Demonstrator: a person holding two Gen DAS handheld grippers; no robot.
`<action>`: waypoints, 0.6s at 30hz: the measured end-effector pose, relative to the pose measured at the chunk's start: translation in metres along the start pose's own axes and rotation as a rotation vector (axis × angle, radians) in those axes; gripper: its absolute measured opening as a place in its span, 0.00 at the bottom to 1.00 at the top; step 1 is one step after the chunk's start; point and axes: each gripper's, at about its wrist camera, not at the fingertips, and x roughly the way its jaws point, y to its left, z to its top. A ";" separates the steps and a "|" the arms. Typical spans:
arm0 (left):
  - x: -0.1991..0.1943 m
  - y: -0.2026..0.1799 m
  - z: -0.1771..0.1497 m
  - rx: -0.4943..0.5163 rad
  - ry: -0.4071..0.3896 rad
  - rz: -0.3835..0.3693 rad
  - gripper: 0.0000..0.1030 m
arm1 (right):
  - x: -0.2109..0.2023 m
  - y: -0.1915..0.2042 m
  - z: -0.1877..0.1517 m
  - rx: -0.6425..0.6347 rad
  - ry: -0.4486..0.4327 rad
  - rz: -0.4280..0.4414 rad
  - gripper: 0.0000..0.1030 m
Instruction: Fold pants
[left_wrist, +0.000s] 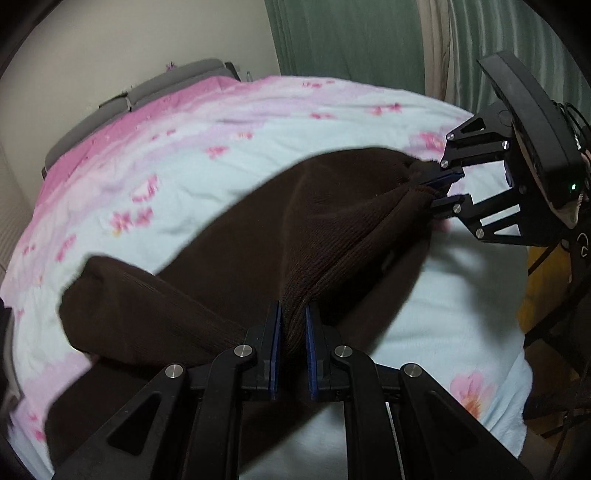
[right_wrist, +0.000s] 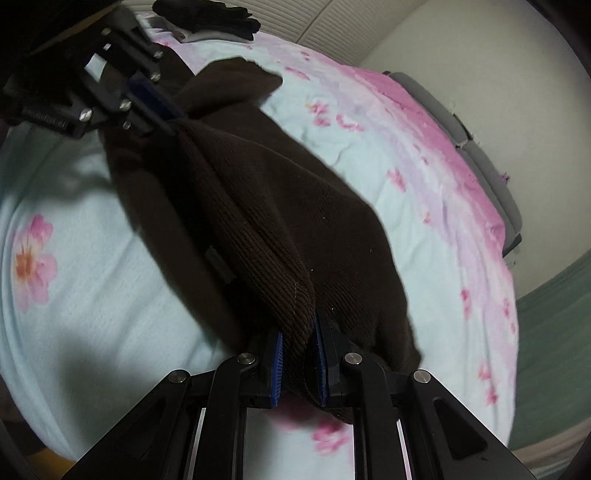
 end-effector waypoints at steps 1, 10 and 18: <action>0.004 -0.001 -0.004 -0.004 0.005 -0.001 0.13 | 0.003 0.002 -0.003 0.005 0.001 0.007 0.15; 0.021 -0.010 -0.025 -0.024 0.010 -0.001 0.13 | 0.008 0.024 -0.016 0.033 -0.026 -0.044 0.17; -0.031 -0.002 -0.008 -0.095 -0.070 0.033 0.63 | -0.049 0.017 0.000 0.136 -0.112 -0.200 0.59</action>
